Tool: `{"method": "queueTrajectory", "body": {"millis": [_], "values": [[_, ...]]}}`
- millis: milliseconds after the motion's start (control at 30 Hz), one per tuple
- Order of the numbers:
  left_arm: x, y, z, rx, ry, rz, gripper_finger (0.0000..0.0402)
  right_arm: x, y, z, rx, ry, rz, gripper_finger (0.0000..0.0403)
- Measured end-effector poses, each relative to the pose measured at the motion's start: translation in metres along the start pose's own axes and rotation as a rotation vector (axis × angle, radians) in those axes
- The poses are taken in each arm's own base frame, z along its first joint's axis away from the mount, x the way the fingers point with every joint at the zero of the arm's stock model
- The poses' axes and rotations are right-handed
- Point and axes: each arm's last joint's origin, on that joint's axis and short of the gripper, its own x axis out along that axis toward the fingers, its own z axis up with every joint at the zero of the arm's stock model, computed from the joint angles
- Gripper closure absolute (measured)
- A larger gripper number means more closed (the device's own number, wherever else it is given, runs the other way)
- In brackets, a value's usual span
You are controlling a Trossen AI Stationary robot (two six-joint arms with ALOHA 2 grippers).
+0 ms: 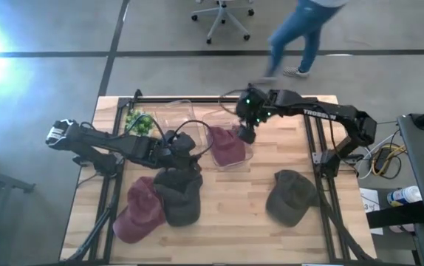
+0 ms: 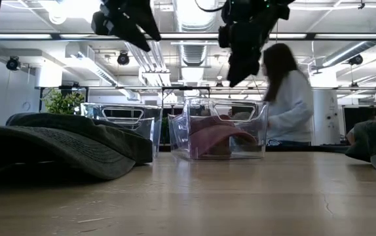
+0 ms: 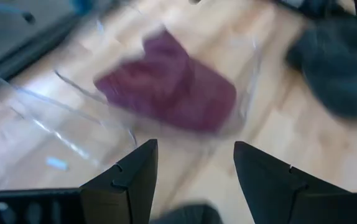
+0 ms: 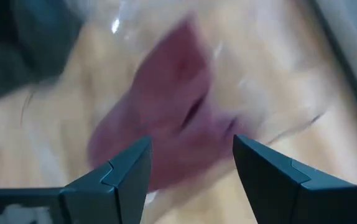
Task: Pick & Place hat
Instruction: Move the right transparent bin to the top
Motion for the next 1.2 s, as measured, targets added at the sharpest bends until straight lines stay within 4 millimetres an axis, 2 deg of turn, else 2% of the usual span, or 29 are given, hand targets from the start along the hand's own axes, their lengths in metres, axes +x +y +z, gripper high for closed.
{"method": "queueTrajectory", "body": {"millis": [100,267,500,667,933,1200], "values": [[-0.001,0.001,-0.007,0.037,0.094,-0.022,0.0196,0.000,0.011,-0.010,0.011,0.038,0.045,0.0184],[-0.009,-0.002,-0.022,0.092,0.190,-0.012,0.0196,0.017,0.027,-0.029,0.056,0.124,0.066,0.0184],[-0.028,-0.014,-0.050,0.139,0.284,-0.013,0.0196,0.037,0.056,-0.050,0.080,0.187,0.139,0.0184],[-0.030,-0.019,-0.077,0.139,0.357,-0.033,0.0196,0.046,0.075,-0.061,0.108,0.210,0.197,0.0184],[-0.019,-0.020,-0.120,0.076,0.515,-0.087,0.0196,0.051,0.100,-0.075,0.149,0.264,0.246,0.0184],[-0.030,-0.027,-0.130,0.123,0.451,-0.100,0.0196,0.041,0.132,-0.076,0.134,0.237,0.227,0.0184]]}}
